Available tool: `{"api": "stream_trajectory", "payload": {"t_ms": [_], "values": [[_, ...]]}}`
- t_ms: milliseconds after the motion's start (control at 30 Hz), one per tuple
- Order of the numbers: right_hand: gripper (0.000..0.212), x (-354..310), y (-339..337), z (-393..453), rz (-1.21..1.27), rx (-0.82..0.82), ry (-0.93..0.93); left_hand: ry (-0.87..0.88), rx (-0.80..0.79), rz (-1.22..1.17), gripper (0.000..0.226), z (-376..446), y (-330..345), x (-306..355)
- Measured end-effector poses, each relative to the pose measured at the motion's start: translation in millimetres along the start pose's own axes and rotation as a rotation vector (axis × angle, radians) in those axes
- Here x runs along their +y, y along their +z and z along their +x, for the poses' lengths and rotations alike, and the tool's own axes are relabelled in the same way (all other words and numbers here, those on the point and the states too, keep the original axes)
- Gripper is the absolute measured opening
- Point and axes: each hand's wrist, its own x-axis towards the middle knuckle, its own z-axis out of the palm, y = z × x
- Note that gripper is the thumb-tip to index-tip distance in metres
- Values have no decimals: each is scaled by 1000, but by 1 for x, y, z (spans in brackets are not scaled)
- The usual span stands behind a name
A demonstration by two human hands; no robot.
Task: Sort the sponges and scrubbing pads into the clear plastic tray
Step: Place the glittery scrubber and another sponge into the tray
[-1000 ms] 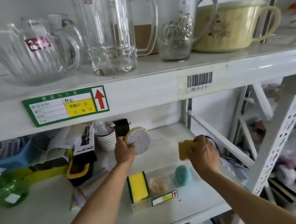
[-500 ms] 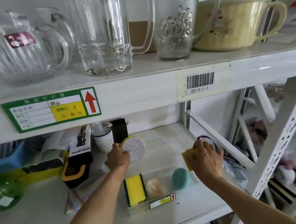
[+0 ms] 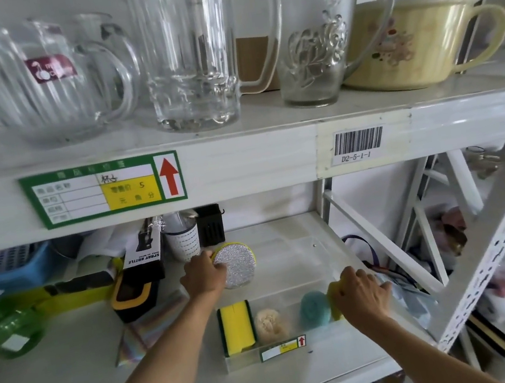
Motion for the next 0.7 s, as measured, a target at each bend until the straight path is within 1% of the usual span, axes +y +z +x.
{"api": "stream_trajectory", "payload": {"t_ms": [100, 200, 333, 400, 467, 567, 700], "values": [[35, -6, 0, 2, -9, 47, 3, -3, 7, 15, 42, 0, 2, -4], [42, -20, -5, 3, -6, 162, -78, 6, 52, -69, 45, -2, 0, -11], [31, -66, -8, -2, 128, 315, -283, 118, 210, -214, 23, -8, -12, -31], [27, -100, -8, -9, 175, 353, -412, 154, 270, -267, 14, -14, -20, -46], [27, -135, -9, -19, 201, 356, -554, 177, 330, -278, 8, -21, -28, -64], [29, -187, -5, -35, 190, 324, -751, 149, 378, -261, 6, -32, -45, -93], [33, -237, 10, -49, 137, 190, -890, 59, 429, -225, 7, -34, -59, -137]]}}
